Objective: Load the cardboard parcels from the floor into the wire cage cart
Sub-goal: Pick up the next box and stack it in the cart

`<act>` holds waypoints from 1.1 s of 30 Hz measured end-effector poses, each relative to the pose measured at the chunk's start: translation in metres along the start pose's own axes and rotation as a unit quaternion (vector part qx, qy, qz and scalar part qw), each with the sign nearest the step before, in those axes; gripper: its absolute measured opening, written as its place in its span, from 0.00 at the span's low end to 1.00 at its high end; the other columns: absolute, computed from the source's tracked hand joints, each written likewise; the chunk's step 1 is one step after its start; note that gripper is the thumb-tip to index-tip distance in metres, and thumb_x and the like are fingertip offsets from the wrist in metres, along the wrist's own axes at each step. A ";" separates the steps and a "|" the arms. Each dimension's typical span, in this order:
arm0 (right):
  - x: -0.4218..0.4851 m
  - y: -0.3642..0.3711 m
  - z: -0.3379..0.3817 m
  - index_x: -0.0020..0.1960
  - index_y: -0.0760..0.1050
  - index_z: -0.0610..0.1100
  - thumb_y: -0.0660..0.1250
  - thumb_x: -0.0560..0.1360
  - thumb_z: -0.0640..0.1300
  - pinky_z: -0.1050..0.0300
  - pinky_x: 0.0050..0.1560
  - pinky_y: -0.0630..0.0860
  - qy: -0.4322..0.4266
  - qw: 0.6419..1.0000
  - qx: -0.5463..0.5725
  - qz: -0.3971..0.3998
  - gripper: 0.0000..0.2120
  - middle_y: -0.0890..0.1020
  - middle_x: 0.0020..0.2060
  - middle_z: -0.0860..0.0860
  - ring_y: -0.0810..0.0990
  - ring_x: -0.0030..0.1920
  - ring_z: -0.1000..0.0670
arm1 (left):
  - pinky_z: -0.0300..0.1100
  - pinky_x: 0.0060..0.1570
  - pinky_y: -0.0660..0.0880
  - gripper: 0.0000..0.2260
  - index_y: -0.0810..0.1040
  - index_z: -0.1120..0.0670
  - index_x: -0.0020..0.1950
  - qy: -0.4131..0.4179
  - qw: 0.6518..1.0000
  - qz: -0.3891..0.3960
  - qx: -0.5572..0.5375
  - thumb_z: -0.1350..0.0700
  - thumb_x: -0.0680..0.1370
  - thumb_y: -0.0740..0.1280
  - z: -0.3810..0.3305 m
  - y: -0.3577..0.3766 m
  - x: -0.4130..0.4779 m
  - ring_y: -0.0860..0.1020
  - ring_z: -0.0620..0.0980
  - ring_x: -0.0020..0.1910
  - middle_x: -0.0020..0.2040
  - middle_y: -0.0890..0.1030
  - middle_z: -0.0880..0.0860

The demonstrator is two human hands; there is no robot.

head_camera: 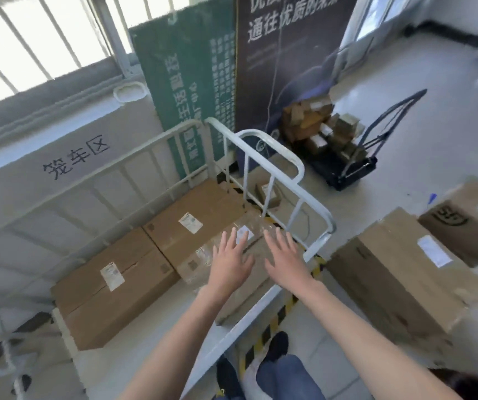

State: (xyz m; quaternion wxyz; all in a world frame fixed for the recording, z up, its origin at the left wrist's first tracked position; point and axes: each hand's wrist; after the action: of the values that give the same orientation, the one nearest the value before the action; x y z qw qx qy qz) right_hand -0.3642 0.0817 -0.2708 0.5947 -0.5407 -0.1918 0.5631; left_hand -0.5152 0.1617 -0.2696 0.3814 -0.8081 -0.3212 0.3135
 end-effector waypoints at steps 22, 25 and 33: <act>-0.114 -0.106 -0.421 0.82 0.41 0.52 0.55 0.83 0.53 0.45 0.79 0.45 0.328 0.905 0.216 -0.167 0.33 0.43 0.81 0.46 0.41 0.80 0.41 | 0.61 0.75 0.48 0.30 0.48 0.46 0.82 0.234 0.945 0.208 0.101 0.45 0.82 0.57 -0.401 0.233 0.145 0.44 0.55 0.80 0.82 0.49 0.53; -0.104 -0.094 -0.457 0.82 0.41 0.51 0.55 0.83 0.53 0.45 0.78 0.45 0.353 0.892 0.242 -0.147 0.33 0.42 0.81 0.47 0.40 0.80 0.42 | 0.61 0.75 0.48 0.31 0.48 0.46 0.82 0.217 0.939 0.239 0.121 0.43 0.82 0.57 -0.408 0.263 0.176 0.44 0.56 0.80 0.82 0.49 0.53; -0.050 -0.052 -0.560 0.82 0.40 0.49 0.55 0.83 0.53 0.46 0.79 0.44 0.431 0.843 0.298 -0.125 0.34 0.42 0.81 0.47 0.40 0.80 0.44 | 0.58 0.76 0.52 0.31 0.52 0.49 0.82 0.163 0.936 0.289 0.116 0.45 0.81 0.60 -0.426 0.358 0.290 0.49 0.57 0.80 0.82 0.54 0.54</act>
State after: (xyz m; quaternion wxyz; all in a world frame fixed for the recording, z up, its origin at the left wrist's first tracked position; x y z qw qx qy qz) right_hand 0.1135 -0.1901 -0.3981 0.8155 -0.4970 0.1944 0.2242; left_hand 0.0781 0.0246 -0.4197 0.4126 -0.8563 0.0309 0.3092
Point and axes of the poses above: each hand's wrist, its own x-axis towards the middle knuckle, its own y-axis out of the palm, z = x × y
